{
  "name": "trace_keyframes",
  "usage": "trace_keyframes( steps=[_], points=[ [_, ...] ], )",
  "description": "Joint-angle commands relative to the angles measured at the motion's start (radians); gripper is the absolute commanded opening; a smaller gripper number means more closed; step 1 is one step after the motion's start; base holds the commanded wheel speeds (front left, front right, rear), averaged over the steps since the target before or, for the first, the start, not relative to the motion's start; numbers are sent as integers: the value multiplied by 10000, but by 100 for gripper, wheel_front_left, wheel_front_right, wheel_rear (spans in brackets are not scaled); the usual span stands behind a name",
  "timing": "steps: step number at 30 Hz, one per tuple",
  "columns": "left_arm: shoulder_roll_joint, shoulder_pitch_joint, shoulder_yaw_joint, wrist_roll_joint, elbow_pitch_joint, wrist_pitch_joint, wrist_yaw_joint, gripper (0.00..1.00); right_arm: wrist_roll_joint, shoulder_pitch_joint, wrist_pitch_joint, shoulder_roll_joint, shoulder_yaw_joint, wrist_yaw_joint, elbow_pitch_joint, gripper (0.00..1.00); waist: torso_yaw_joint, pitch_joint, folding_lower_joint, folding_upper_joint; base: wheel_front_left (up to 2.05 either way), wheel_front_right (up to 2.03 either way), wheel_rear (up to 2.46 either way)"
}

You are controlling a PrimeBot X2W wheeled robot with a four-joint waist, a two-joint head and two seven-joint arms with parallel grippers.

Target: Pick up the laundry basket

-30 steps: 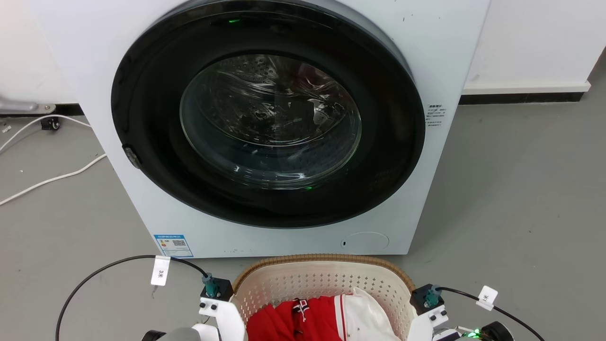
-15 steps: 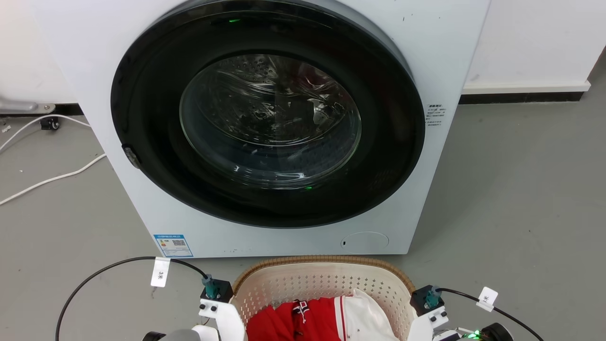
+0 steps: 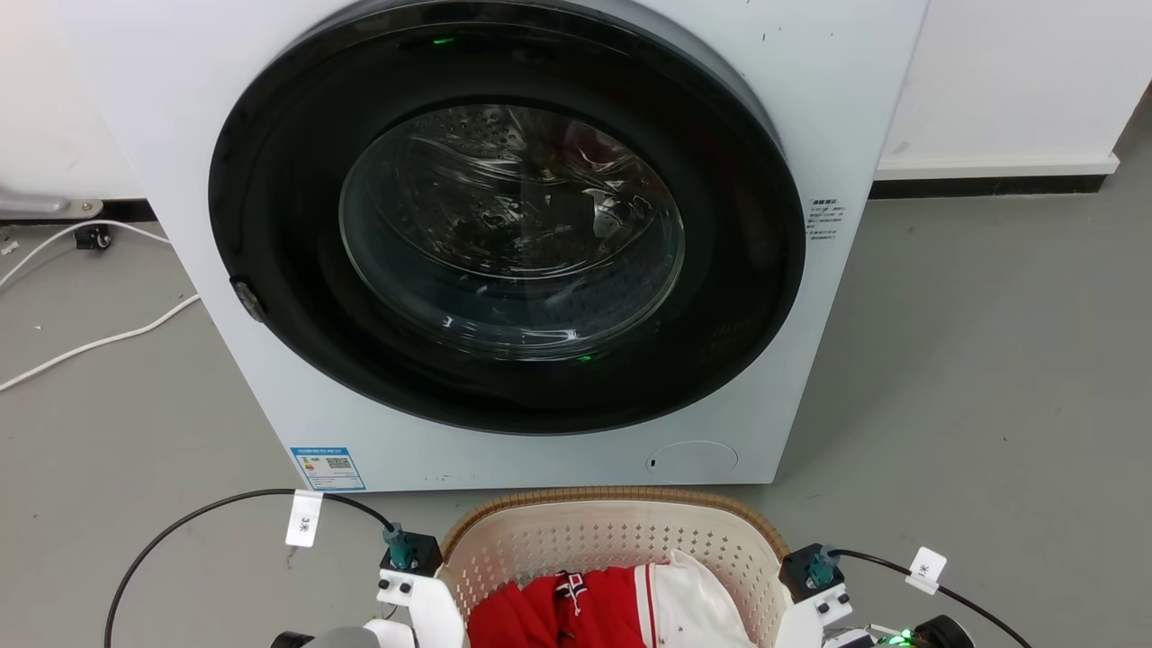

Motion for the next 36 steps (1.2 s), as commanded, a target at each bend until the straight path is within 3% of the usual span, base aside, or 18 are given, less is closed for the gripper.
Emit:
trace_keyframes(
  steps=[1, 36],
  points=[
    [-208, -142, -14, -56, -182, -169, -139, 0, -31, -11, -25, 267, 160, 144, -109, 0, -1, 2, -1, -1, 0, 0, 0],
    [-211, -63, -113, -244, -122, -189, -140, 0, 383, -86, -82, 269, 537, 145, -49, 0, -17, -11, -1, -1, 0, 0, 0]
  ],
)
